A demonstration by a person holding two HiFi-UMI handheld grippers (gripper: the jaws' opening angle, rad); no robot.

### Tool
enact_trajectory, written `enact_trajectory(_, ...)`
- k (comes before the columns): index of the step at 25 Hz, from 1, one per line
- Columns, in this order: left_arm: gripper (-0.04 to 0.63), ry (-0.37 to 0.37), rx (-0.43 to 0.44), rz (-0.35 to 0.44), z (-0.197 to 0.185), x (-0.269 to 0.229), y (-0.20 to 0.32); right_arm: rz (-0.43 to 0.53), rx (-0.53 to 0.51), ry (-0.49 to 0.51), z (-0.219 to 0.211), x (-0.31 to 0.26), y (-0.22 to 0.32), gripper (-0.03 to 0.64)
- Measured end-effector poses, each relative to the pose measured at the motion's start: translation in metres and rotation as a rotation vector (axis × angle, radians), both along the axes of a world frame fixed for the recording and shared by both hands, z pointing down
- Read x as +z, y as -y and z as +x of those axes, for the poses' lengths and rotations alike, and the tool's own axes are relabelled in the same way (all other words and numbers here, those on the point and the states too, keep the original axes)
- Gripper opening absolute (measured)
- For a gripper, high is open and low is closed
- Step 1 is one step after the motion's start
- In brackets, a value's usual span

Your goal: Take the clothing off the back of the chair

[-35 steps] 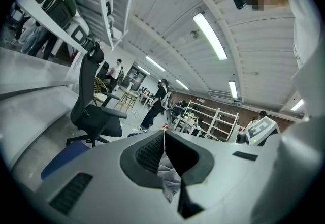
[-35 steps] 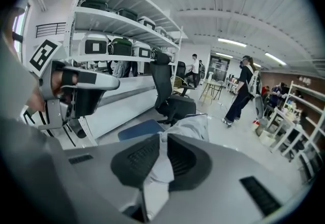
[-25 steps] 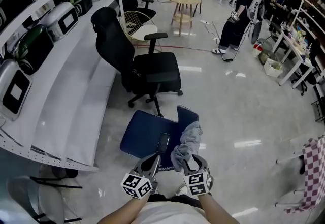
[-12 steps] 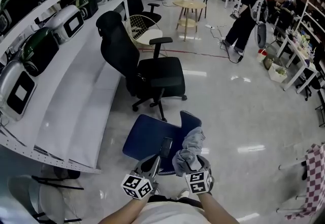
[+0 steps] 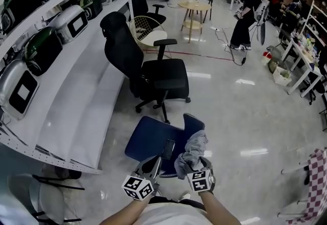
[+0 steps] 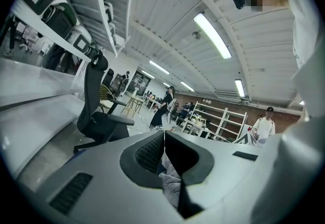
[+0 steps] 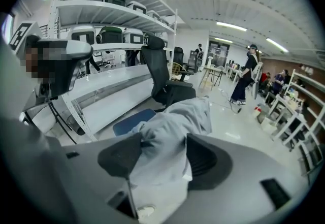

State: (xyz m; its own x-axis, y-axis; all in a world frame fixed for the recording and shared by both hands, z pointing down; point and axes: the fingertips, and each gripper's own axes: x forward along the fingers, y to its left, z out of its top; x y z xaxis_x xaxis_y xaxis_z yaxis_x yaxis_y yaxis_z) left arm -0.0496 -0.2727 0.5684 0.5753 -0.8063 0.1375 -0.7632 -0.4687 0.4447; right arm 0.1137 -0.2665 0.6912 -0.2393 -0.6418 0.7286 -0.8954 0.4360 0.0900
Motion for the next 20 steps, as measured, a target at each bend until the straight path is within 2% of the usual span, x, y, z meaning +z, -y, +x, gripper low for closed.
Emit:
enact_trajectory(8,0.014,0.005,0.002,-0.008,-0.001,0.002,0.001,0.000,-0.006,-0.003,-0.004,0.004,0.001,0.268)
enact_trajectory(20,0.014,0.003,0.012,-0.007,0.004,0.001,-0.005,0.039,-0.016,0.016,-0.002,-0.011,-0.006,0.137)
